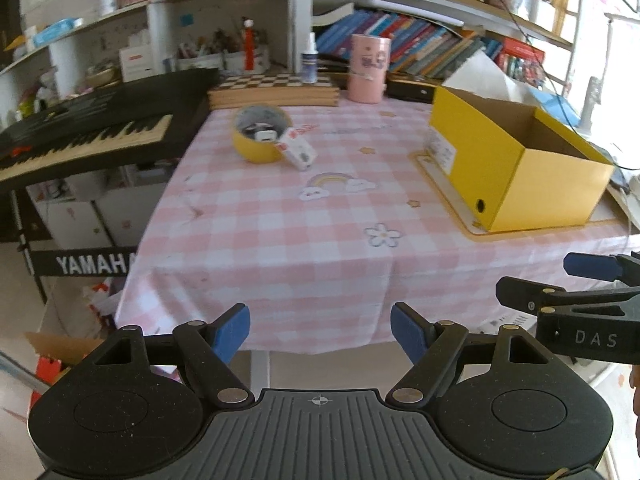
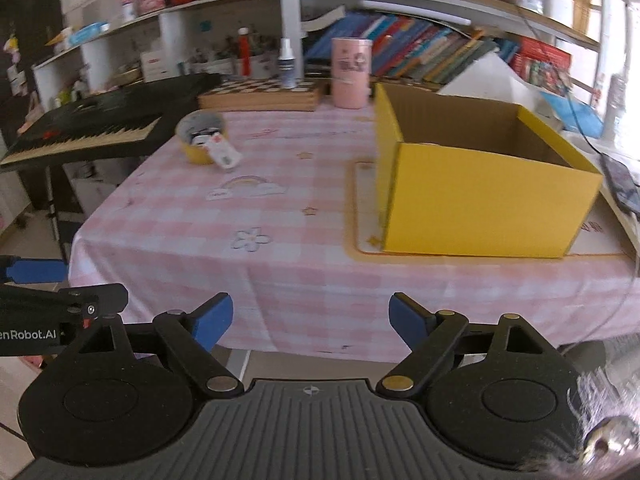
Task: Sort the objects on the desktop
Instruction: 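Withdraw both tools from the yellow box toward the yellow tape roll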
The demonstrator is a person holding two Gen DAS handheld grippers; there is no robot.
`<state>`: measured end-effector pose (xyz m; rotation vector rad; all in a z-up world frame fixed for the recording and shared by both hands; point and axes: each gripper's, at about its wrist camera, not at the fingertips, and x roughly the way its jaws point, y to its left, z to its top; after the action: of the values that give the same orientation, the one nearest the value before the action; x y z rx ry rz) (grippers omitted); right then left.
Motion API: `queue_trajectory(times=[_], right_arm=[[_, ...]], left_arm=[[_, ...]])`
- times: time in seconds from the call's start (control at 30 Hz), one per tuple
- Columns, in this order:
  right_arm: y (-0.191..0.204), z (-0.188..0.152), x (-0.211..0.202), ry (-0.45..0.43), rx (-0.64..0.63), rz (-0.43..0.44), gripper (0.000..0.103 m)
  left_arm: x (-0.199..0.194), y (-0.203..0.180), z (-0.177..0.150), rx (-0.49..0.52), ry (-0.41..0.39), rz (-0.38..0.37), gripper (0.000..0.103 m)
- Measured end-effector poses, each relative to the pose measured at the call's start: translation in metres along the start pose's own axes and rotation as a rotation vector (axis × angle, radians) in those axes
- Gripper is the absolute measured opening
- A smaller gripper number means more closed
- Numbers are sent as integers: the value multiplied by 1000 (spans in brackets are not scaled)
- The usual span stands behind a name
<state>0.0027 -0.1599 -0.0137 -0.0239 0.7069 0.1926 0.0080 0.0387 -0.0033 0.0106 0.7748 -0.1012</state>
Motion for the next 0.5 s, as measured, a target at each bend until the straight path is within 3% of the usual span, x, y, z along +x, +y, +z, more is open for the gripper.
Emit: queue_trajectory(times=[0.5], right_arm=[[29, 6, 6, -2, -63, 44, 85]], left_arm=[[-7, 21, -1, -29, -26, 11, 81]])
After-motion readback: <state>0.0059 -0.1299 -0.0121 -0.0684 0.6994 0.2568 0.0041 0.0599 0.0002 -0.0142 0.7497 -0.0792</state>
